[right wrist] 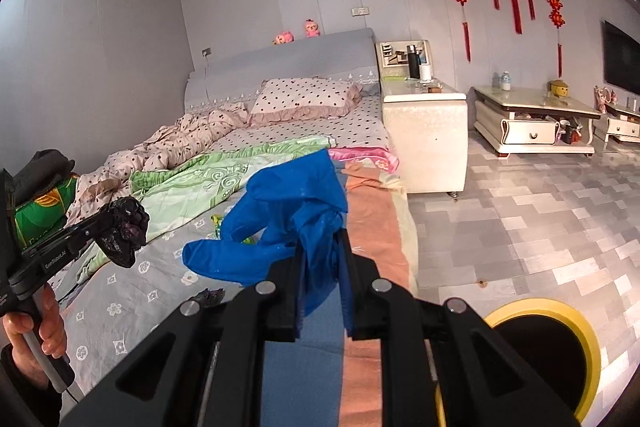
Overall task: Collect trash
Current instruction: 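Grasp the blue glove with the right gripper and lift it toward the bin, then open both grippers over the yellow bin, dropping black bag and blue glove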
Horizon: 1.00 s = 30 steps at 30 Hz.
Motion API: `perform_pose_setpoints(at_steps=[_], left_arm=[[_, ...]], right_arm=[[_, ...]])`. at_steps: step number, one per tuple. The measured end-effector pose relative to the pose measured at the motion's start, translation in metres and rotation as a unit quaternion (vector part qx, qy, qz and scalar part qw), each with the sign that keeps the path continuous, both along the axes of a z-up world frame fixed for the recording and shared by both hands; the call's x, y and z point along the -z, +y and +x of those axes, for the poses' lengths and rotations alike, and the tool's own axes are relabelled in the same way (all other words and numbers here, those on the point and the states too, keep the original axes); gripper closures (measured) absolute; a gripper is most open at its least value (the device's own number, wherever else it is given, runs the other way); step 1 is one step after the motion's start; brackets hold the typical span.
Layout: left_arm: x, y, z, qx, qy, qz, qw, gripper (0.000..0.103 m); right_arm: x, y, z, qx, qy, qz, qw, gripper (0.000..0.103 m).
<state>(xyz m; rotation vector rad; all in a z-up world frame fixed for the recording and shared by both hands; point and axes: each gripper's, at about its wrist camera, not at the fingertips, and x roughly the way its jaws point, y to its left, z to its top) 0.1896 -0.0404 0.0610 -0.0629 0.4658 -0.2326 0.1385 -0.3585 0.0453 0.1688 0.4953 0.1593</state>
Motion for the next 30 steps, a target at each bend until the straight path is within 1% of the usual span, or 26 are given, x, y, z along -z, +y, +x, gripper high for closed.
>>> perform_pose_setpoints(at_steps=[4,8,12,15,22,25,30], left_arm=[[-0.017,-0.045,-0.008,0.039,-0.007,-0.003,0.9992,0.091],[-0.025,-0.092,-0.015,0.078,-0.008,-0.002,0.9969,0.091],[-0.027,-0.145,-0.019,0.120,-0.004,0.000,0.9928,0.091],[-0.024,-0.183,-0.020,0.149,0.003,0.001,0.9888,0.091],[0.003,-0.278,-0.022,0.219,0.031,0.011,0.9753,0.091],[0.021,-0.313,-0.020,0.240,0.047,0.019,0.9694,0.091],[0.057,-0.360,-0.015,0.270,0.081,0.028,0.9592,0.091]], right_arm=[[-0.015,-0.036,-0.020,0.034,-0.015,-0.005,0.999,0.090],[-0.022,-0.077,-0.039,0.070,-0.018,-0.006,0.997,0.090],[-0.021,-0.117,-0.054,0.109,-0.014,-0.009,0.994,0.090],[-0.015,-0.144,-0.063,0.135,-0.005,-0.011,0.991,0.090],[0.015,-0.199,-0.075,0.186,0.026,-0.004,0.982,0.090],[0.033,-0.216,-0.070,0.203,0.047,0.000,0.978,0.090],[0.068,-0.236,-0.059,0.216,0.092,0.012,0.972,0.089]])
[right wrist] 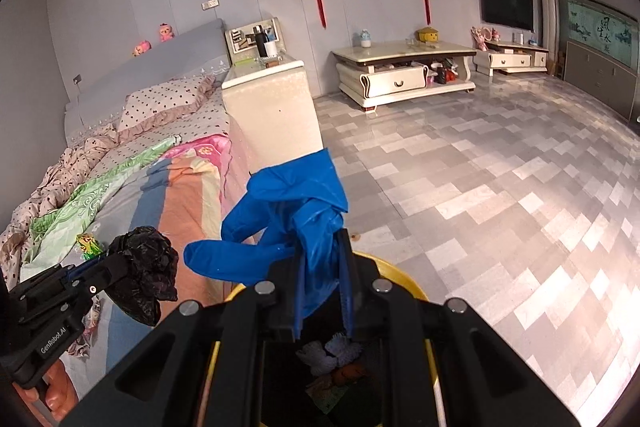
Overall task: Collect trash
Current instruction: 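Open both grippers over the yellow bin, dropping black bag and blue glove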
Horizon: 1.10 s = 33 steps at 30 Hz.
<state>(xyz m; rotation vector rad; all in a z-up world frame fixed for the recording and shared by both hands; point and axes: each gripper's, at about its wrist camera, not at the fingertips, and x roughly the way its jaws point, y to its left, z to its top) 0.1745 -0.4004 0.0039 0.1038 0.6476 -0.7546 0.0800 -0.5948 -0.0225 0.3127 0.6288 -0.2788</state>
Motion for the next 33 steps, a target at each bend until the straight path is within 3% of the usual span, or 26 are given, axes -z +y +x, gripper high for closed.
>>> perform_pose_setpoints(at_steps=[5,12,15,19,22,24,33], left_arm=[[0.037,-0.033,0.007,0.020,0.032,0.016,0.9992,0.091],[0.067,-0.041,0.019,0.029,0.064,0.016,0.9974,0.090],[0.069,-0.039,0.025,0.031,0.068,0.013,0.9971,0.080],[0.065,-0.032,0.026,0.029,0.060,0.004,0.9977,0.055],[0.063,-0.025,0.026,0.028,0.061,0.001,0.9978,0.051],[0.061,-0.020,0.025,0.022,0.057,0.002,0.9981,0.046],[0.052,0.026,0.040,-0.024,0.051,-0.009,0.9984,0.031]], right_arm=[[0.031,-0.011,0.006,0.009,0.031,0.014,0.999,0.089],[0.052,-0.018,0.009,0.017,0.053,0.028,0.998,0.086],[0.052,-0.020,0.007,0.019,0.053,0.030,0.998,0.082],[0.052,-0.021,0.005,0.025,0.057,0.030,0.998,0.070],[0.052,-0.021,0.002,0.031,0.060,0.031,0.997,0.063],[0.052,-0.020,0.000,0.034,0.061,0.033,0.997,0.051],[0.044,-0.006,-0.003,0.022,0.059,0.034,0.997,0.049]])
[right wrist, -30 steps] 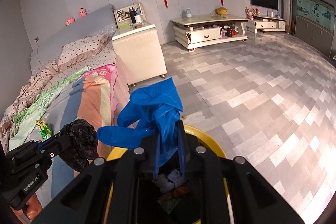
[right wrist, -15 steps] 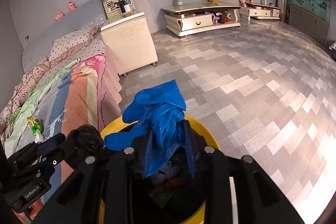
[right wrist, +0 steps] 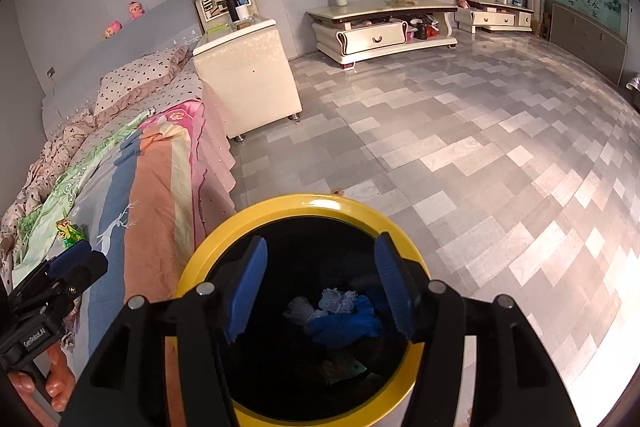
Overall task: Collect trash
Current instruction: 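Open both grippers over the yellow bin, dropping black bag and blue glove, then grasp the green chip bag with the left gripper while the right gripper grasps the white tissue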
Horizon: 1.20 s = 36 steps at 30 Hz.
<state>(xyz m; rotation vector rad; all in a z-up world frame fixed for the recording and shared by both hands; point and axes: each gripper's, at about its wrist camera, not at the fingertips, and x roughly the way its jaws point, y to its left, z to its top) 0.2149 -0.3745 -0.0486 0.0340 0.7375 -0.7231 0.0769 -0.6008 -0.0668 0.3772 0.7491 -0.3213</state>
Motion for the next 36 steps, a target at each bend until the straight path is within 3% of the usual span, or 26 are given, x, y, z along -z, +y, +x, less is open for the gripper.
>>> perform_pose_setpoints(at_steps=[4,9,16,25,31,36], left_arm=[[-0.005,0.029,0.010,-0.028,-0.011,0.002,0.9995,0.026],[-0.013,0.079,0.028,-0.071,-0.026,0.007,0.9971,0.021],[-0.019,0.171,0.065,-0.153,-0.036,0.015,0.9875,0.018],[-0.012,0.284,0.119,-0.256,-0.038,0.045,0.9650,0.016],[0.006,0.346,0.164,-0.312,-0.023,0.067,0.9476,0.015],[0.028,0.391,0.209,-0.352,0.012,0.069,0.9332,0.015]], right_arm=[[-0.010,0.020,0.007,-0.023,-0.018,0.004,1.000,0.047],[-0.027,0.057,0.025,-0.062,-0.050,0.003,0.997,0.037],[-0.040,0.127,0.067,-0.128,-0.065,-0.008,0.990,0.035],[-0.031,0.220,0.136,-0.216,-0.072,0.016,0.974,0.030],[-0.001,0.286,0.190,-0.270,-0.052,0.044,0.961,0.029],[0.032,0.337,0.233,-0.301,-0.022,0.053,0.952,0.028]])
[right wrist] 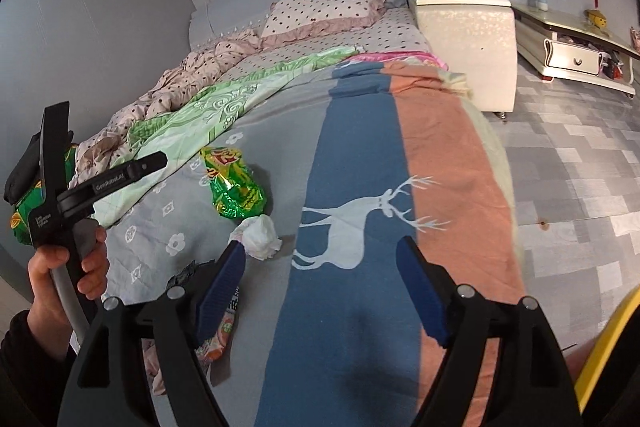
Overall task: Collect trash
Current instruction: 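Grasp the green chip bag with the left gripper while the right gripper grasps the white tissue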
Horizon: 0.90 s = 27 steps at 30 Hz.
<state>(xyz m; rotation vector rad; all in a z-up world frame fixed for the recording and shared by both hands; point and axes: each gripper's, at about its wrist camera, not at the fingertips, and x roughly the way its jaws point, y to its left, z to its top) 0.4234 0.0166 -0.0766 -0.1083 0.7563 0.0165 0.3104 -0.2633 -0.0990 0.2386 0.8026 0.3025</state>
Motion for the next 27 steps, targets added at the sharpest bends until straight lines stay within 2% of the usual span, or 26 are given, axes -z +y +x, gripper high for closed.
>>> perform_pose_setpoints(at_steps=[9,12,19,20,22,23,25,26,27], left_arm=[[0.053,0.032,0.057,-0.054,0.054,-0.032,0.9966,0.014],[0.067,0.040,0.073,-0.073,0.059,-0.061,0.9937,0.014],[0.092,0.026,0.105,-0.073,0.076,-0.078,0.9913,0.016],[0.096,0.023,0.107,-0.070,0.079,-0.078,0.9913,0.019],[0.105,0.018,0.114,-0.067,0.088,-0.075,0.9910,0.036],[0.110,0.015,0.116,-0.066,0.093,-0.076,0.9906,0.040],[0.117,0.010,0.120,-0.062,0.095,-0.072,0.9910,0.057],[0.119,0.008,0.121,-0.058,0.093,-0.069,0.9915,0.062],[0.120,0.003,0.122,-0.051,0.092,-0.066,0.9923,0.073]], right_arm=[[0.050,0.044,0.053,-0.030,0.045,-0.011,0.998,0.028],[0.060,0.059,0.064,-0.041,0.048,-0.022,0.998,0.028],[0.082,0.076,0.086,-0.062,0.066,-0.025,0.996,0.028],[0.084,0.079,0.087,-0.066,0.065,-0.029,0.995,0.028],[0.089,0.085,0.090,-0.071,0.065,-0.034,0.995,0.031],[0.091,0.087,0.091,-0.073,0.065,-0.037,0.995,0.034],[0.093,0.090,0.093,-0.074,0.061,-0.040,0.995,0.046],[0.093,0.092,0.093,-0.075,0.059,-0.041,0.995,0.051],[0.093,0.093,0.093,-0.078,0.059,-0.043,0.994,0.055]])
